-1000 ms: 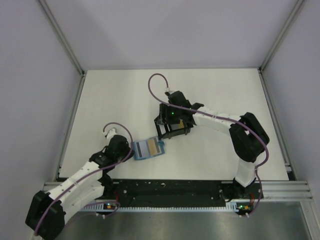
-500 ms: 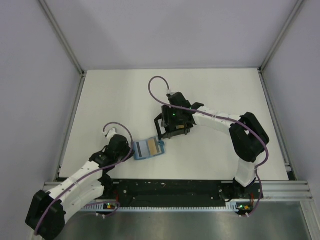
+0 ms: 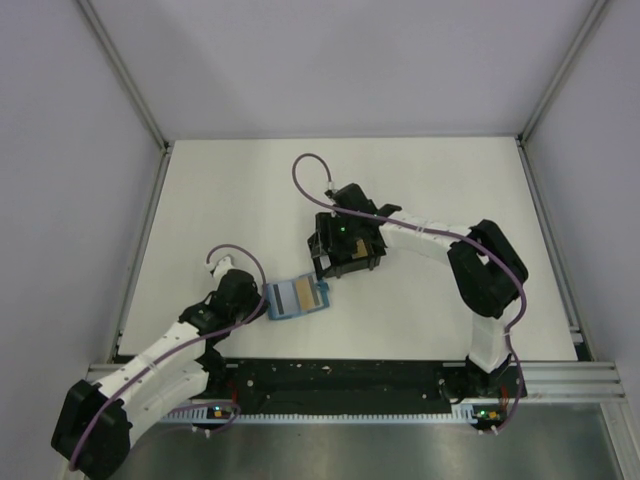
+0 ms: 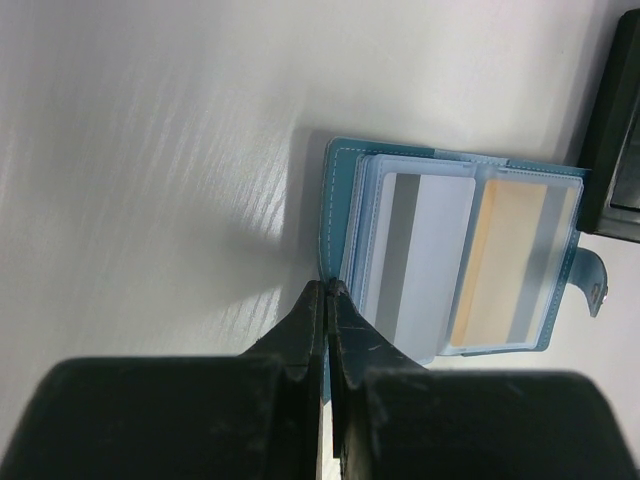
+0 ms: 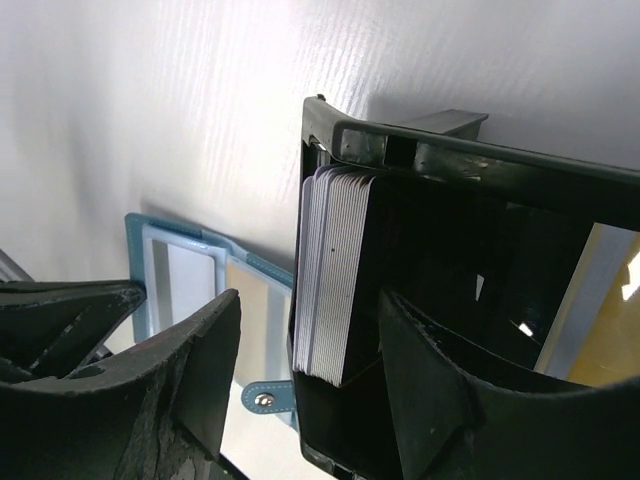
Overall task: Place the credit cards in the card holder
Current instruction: Pick up the credit card from the storage box.
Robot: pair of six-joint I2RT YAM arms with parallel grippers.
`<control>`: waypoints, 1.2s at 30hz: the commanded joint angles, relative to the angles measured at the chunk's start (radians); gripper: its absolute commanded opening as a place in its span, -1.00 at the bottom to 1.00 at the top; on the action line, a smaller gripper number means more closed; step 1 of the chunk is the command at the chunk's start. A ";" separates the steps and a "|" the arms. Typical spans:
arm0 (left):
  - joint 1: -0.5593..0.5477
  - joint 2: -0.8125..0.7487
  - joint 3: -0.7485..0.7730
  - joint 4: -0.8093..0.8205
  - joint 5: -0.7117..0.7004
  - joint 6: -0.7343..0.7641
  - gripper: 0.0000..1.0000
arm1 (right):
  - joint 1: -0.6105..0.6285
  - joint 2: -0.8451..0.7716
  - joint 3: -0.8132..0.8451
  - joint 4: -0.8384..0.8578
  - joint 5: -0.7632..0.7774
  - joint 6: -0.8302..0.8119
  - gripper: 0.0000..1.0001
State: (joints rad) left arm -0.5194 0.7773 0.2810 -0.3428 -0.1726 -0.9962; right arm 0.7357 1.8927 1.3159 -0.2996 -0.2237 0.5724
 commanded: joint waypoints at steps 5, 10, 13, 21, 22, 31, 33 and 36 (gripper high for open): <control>0.007 0.020 0.026 0.051 0.001 0.011 -1.00 | -0.022 -0.023 0.036 0.071 -0.098 0.032 0.14; 0.007 0.022 0.026 0.053 0.002 0.011 -1.00 | -0.024 -0.046 0.028 0.082 -0.118 0.032 0.12; 0.007 0.022 0.024 0.056 0.005 0.011 -1.00 | -0.024 -0.049 0.022 0.085 -0.118 0.034 0.08; 0.007 0.019 0.023 0.057 0.010 0.011 -1.00 | -0.024 -0.057 0.002 0.083 -0.086 0.035 -0.20; 0.009 0.020 0.023 0.059 0.010 0.010 -1.00 | -0.024 -0.060 -0.001 0.083 -0.082 0.037 -0.23; 0.007 0.016 0.020 0.059 0.015 0.011 -1.00 | -0.025 -0.064 -0.004 0.062 -0.039 0.020 -0.74; 0.007 0.013 0.018 0.059 0.015 0.011 -1.00 | -0.027 -0.066 -0.001 0.053 -0.019 0.014 -0.82; 0.007 0.013 0.020 0.059 0.015 0.011 -1.00 | -0.027 -0.069 0.002 0.033 0.015 -0.006 -0.88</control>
State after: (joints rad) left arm -0.5152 0.7963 0.2810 -0.3290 -0.1642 -0.9924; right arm 0.7143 1.8790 1.3090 -0.2649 -0.2535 0.5945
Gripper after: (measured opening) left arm 0.011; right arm 0.080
